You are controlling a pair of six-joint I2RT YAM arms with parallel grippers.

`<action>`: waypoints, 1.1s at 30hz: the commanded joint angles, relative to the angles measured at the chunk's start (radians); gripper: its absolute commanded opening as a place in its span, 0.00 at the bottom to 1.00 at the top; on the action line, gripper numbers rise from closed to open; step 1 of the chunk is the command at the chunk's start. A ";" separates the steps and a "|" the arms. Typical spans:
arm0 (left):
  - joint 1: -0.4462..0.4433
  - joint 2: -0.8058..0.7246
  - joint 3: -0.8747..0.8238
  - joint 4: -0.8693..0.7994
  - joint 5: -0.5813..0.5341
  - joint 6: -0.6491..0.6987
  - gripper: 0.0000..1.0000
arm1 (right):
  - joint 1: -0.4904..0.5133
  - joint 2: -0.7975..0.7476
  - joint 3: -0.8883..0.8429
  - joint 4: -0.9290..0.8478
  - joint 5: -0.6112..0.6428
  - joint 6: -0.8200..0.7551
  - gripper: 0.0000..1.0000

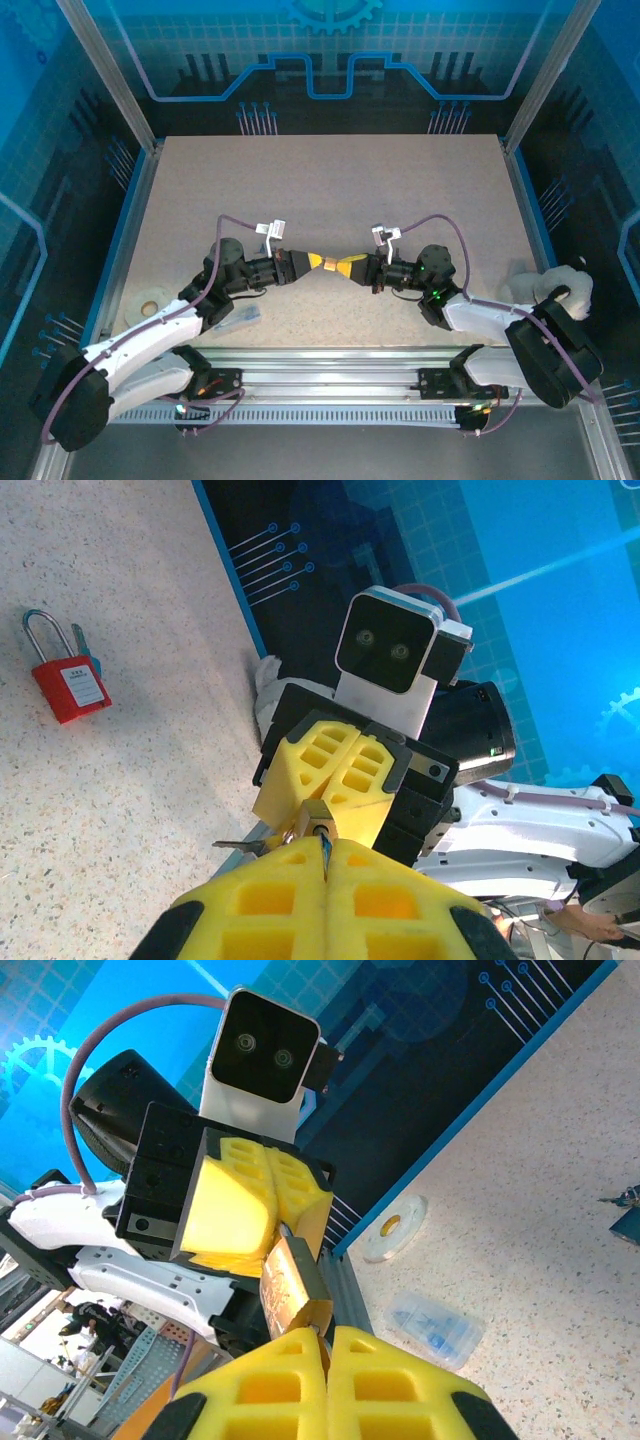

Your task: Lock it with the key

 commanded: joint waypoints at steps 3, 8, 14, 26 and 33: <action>-0.007 -0.033 -0.028 0.020 -0.035 0.015 0.00 | 0.009 -0.004 0.016 0.054 -0.021 -0.004 0.00; -0.007 -0.050 -0.034 0.020 -0.052 0.016 0.00 | 0.000 -0.010 0.012 0.056 -0.023 0.006 0.00; -0.006 -0.080 -0.041 0.006 -0.082 0.021 0.00 | -0.006 -0.018 0.007 0.061 -0.028 0.013 0.00; 0.003 -0.116 -0.064 0.003 -0.126 0.013 0.00 | -0.007 -0.029 0.007 0.054 -0.040 0.016 0.00; 0.009 -0.119 -0.063 -0.006 -0.122 0.014 0.00 | -0.015 -0.067 0.007 -0.007 -0.034 -0.008 0.00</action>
